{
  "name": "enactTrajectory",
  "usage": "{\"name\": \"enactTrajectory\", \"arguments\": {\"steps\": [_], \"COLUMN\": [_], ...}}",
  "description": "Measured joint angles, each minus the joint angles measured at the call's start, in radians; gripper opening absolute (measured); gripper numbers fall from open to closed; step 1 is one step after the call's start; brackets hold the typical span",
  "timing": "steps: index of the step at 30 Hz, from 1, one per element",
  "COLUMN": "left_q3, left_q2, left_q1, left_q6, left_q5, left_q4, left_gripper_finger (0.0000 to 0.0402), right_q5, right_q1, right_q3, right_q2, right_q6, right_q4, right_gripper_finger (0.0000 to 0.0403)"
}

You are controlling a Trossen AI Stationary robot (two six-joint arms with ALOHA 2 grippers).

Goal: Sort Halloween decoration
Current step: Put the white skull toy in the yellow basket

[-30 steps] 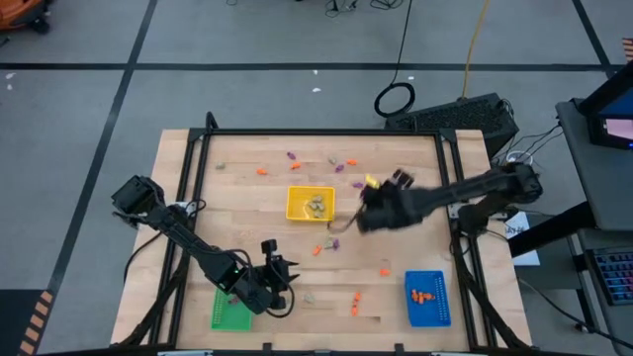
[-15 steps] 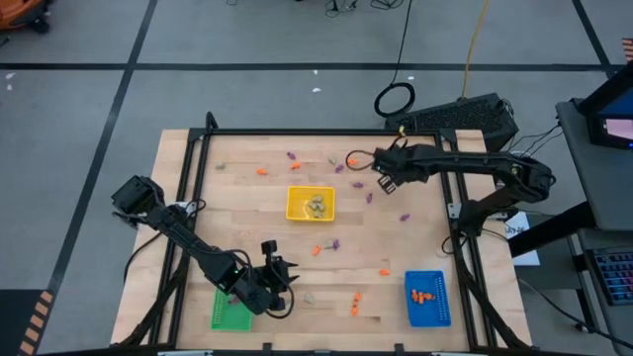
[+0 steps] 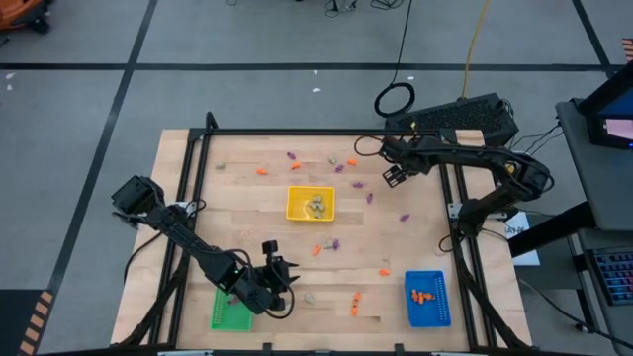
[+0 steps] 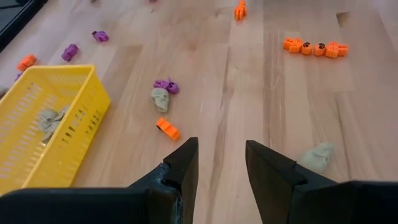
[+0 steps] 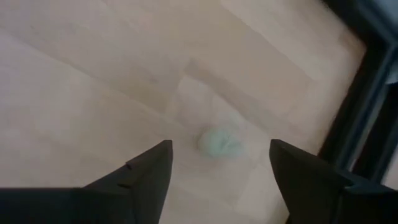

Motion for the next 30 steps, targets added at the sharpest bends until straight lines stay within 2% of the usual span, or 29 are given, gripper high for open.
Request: {"name": "enactTrajectory", "arguments": {"steps": [5,14,17,30], "left_q3": [0.000,0.000,0.000,0.000], "left_q2": [0.000,0.000,0.000,0.000], "left_q1": [0.000,0.000,0.000,0.000], "left_q6": [0.000,0.000,-0.001,-0.001], "left_q5": [0.000,0.000,0.000,0.000], "left_q4": [0.008,0.009,0.009,0.010], "left_gripper_finger": [0.0132,0.0132,0.0132,0.0132], "right_q5": [-0.055,-0.067,-0.113,-0.114], "right_q1": [-0.041,-0.083,-0.093,-0.111], "right_q3": [-0.035,-0.059,-0.074,-0.080], "right_q2": [0.000,0.000,0.000,0.061], "right_q6": [-0.033,-0.068,-0.070,-0.077], "right_q4": [0.038,0.077,0.112,0.150], "right_gripper_finger": [0.0250,0.0250,0.0250,0.0249]}}
